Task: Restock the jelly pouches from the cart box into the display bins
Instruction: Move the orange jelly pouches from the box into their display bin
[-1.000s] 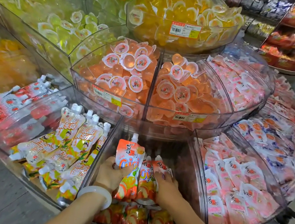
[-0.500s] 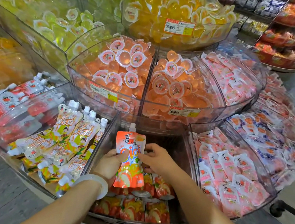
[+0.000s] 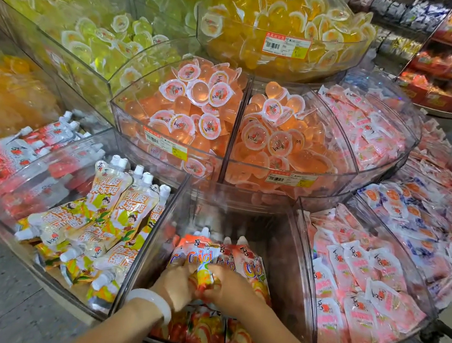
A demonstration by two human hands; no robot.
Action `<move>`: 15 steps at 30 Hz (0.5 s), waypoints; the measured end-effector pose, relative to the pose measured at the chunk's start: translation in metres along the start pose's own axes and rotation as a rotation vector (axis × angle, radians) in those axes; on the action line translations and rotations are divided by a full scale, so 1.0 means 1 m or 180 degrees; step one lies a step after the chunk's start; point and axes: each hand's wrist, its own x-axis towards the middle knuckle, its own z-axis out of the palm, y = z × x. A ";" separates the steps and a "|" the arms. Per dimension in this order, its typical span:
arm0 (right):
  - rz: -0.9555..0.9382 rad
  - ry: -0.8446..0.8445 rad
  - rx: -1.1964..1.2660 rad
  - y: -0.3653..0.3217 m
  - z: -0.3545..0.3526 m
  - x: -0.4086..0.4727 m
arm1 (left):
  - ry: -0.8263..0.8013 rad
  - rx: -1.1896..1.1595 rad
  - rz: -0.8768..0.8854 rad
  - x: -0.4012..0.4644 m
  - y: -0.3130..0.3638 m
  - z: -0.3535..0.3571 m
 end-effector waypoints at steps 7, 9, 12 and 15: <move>-0.0122 0.0061 -0.0034 -0.002 0.003 0.004 | 0.0267 0.0176 0.0119 0.004 -0.003 0.002; -0.0110 0.0114 -0.0227 -0.003 -0.004 0.003 | 0.0416 0.0307 0.0165 0.002 0.000 -0.003; -0.0067 0.0671 -0.0945 -0.003 -0.021 -0.001 | 0.0782 0.0832 0.0399 -0.002 0.011 -0.015; 0.0182 0.0919 -0.1293 -0.001 -0.040 -0.010 | 0.1076 0.1351 0.0663 -0.002 0.033 -0.024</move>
